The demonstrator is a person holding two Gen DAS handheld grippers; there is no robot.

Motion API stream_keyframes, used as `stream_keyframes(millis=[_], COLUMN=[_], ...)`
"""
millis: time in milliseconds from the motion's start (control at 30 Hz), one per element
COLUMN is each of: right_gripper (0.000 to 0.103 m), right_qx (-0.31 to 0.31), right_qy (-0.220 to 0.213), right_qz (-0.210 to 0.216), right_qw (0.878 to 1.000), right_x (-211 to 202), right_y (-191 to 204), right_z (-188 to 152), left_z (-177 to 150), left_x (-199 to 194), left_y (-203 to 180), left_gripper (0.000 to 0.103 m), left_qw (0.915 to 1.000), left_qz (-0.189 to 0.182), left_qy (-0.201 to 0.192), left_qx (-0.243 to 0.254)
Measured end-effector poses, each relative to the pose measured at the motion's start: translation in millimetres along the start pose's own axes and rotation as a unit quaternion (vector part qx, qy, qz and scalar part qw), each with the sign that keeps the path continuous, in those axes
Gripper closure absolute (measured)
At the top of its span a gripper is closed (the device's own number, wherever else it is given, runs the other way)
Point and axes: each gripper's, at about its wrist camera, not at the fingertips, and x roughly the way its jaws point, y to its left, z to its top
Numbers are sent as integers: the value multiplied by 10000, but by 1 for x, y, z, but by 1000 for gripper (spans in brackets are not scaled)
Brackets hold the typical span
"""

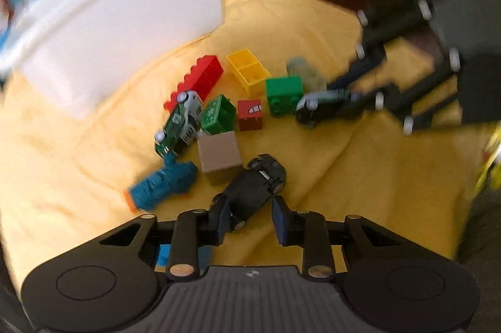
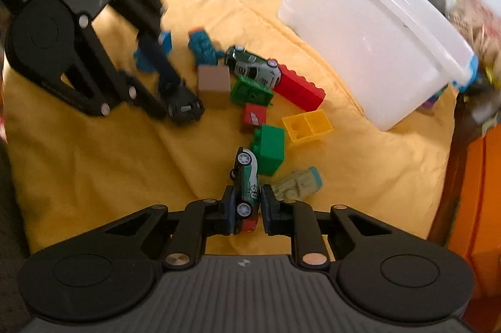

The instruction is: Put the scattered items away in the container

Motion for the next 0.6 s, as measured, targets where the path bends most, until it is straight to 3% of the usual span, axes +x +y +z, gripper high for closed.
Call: stream_keyframes(millis=[67,100,167,233,267,367,433,500,533,600], right_gripper=[82,73,69,69,69,69,69,69,69,69], right_qx=[-282,-341,-243,77,280,805,1127,1384,1488,1752], right_qy=[-22,-98,-347,-422,-439,-537,-641,-692,-711,-762], right_qz=[52,180,602,872,885,857,826,764,748,769], right_qw=[9996,9992,9973,9953,9947,9916,9881,9850,9835,9786], right_x=[-2,-4,-13,-18,-19,-23,-28,-32,-33,-34], right_y=[8,12,14,7,1,-15,-23,-28,-31,-38], right_z=[-2,-2,-3,-4,-6,-13,-20,-25,-27,-32], left_z=[-1,-2,-3,-2,1,11,13,11,7,-8], left_x=[0,0,3,5,6,7,10,7,5,4], left_y=[-15,-22,-33,-38,-36,-20,-7,14,29,50], left_gripper=[55,54,55,58,66,82,82,83,84,84], left_qw=[9968,9934,9856,9813,9831,9938,9983,9954,9838,9358], left_qz=[320,433,555,556,428,-59,-346,-825,-1299,-2347], left_qy=[24,9,-15,-63,-46,-1,-12,31,29,-76], left_qx=[728,1065,1598,1844,1781,1113,477,-484,-1239,-2629])
